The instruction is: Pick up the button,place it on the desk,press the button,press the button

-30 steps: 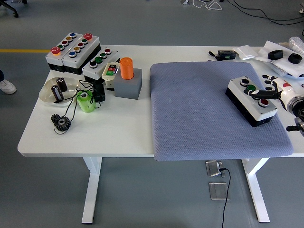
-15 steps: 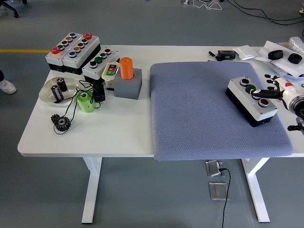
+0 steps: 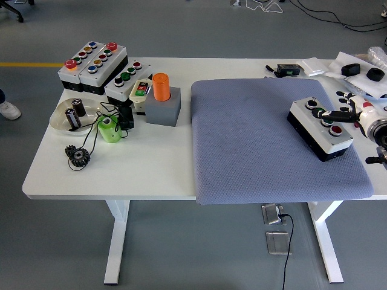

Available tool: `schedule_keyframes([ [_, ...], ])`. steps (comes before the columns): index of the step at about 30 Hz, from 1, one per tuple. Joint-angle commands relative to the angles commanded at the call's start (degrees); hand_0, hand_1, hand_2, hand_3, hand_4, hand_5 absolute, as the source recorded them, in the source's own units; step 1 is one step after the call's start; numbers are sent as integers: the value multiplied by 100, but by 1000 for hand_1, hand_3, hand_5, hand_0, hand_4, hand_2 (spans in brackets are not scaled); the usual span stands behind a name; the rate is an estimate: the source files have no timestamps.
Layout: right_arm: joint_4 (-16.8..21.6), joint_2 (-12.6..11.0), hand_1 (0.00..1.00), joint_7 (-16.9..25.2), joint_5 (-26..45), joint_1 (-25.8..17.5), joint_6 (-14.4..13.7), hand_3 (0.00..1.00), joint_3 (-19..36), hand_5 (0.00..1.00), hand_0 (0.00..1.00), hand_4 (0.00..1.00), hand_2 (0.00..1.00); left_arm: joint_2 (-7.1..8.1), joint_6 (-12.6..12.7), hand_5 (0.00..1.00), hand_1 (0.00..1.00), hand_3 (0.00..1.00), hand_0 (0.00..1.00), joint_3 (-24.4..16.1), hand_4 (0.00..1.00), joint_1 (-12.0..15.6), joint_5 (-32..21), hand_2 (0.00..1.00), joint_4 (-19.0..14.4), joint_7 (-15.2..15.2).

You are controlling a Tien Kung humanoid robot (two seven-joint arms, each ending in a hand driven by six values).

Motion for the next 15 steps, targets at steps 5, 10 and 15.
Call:
schedule_keyframes([
  [5,10,-10,945,16,34,-5,-11,998,1,296,997,893,998,0,-1,959,705,520,658,4,332,6,1,724,0,3],
  [10,3,-21,945,37,53,-14,-11,998,-2,297,998,893,998,1,-5,960,705,520,658,18,332,8,-5,724,0,3],
  [15,-106,89,945,-27,-102,31,19,998,-77,291,996,895,998,2,-4,959,706,520,658,16,331,4,-13,724,0,1],
])
